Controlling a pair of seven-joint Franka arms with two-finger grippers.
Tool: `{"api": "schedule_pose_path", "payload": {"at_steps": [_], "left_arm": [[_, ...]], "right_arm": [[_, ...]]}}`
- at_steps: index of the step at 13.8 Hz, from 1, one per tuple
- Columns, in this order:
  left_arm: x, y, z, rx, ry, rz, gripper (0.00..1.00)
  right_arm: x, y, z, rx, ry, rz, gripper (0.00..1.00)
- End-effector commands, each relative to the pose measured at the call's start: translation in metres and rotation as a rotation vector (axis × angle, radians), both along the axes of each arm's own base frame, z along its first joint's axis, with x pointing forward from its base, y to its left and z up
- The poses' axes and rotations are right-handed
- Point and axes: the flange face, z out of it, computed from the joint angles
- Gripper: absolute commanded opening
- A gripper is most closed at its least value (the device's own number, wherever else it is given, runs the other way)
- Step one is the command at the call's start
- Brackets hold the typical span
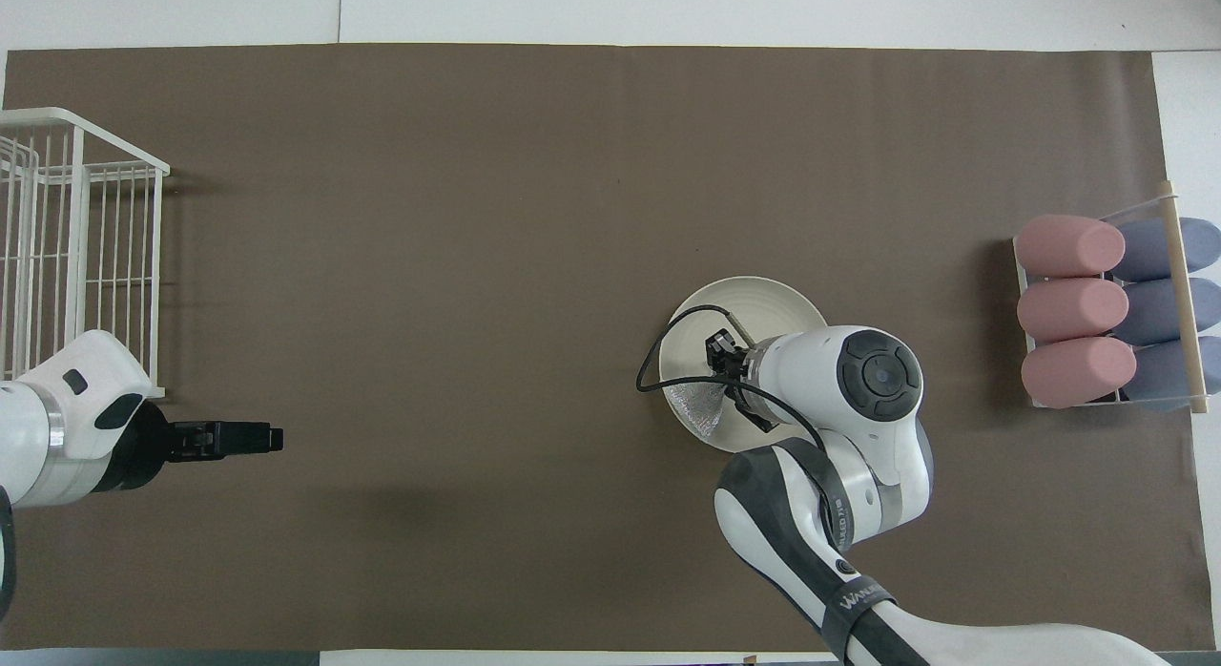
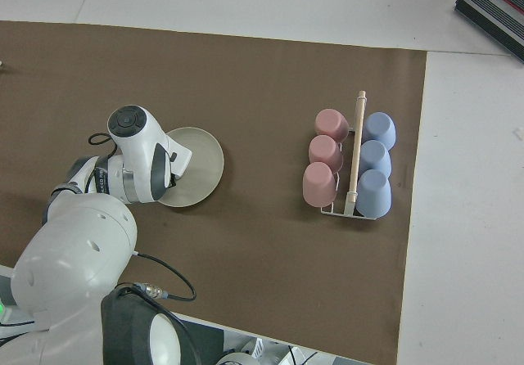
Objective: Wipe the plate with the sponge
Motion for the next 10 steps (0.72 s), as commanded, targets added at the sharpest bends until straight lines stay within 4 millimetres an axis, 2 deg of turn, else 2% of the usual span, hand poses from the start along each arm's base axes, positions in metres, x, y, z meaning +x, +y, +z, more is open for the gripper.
{"api": "schedule_pose_path", "payload": {"at_steps": [1,4,5,10], "left_arm": [[0.006,0.000,0.003,0.022,-0.002,0.007,1.00],[0.007,0.001,0.003,0.023,-0.008,0.010,1.00],[0.007,0.000,0.003,0.023,-0.008,0.009,1.00],[0.008,0.000,0.004,0.023,-0.018,0.013,1.00]], "right_arm": [[0.005,-0.024,-0.010,-0.004,-0.018,0.058,0.00],[0.025,-0.074,-0.012,-0.012,-0.050,0.142,0.00],[0.028,-0.084,-0.012,-0.014,-0.055,0.154,0.00],[0.024,-0.076,-0.012,-0.012,-0.042,0.114,0.00]]}}
